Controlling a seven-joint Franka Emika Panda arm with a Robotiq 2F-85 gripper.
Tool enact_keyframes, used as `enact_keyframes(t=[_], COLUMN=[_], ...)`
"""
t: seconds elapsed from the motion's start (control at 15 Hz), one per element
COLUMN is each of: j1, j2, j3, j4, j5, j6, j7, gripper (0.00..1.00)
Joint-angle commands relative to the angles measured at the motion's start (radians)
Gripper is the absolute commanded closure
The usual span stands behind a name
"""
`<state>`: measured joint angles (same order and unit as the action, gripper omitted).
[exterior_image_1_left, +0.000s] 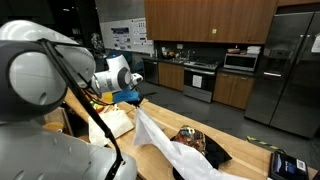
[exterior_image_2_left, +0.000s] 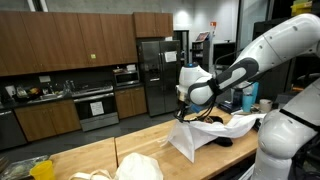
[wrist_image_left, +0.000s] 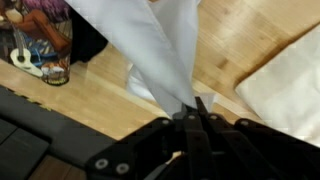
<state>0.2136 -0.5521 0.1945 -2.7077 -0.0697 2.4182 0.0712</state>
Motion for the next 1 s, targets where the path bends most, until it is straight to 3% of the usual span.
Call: enact_keyframes(t=[0.0,0.27,0.33,0.53,0.93], j1=[0.077,0.108,0.107,0.116,0.112], j2=[-0.052,0.066,-0.032,0.032,0.068], j3=[0.084,0.219,0.180,0.223,0.217], j4=[0.133,0.359,0.237,0.329,0.342], j5=[0.039,0.022,0.021,0.017,0.018], j6=[-0.113,-0.157,-0.117,-0.142,-0.143], j7=[0.035,0.108,0.084,0.110,0.109], gripper=[1.00,1.00,0.98,0.98,1.00])
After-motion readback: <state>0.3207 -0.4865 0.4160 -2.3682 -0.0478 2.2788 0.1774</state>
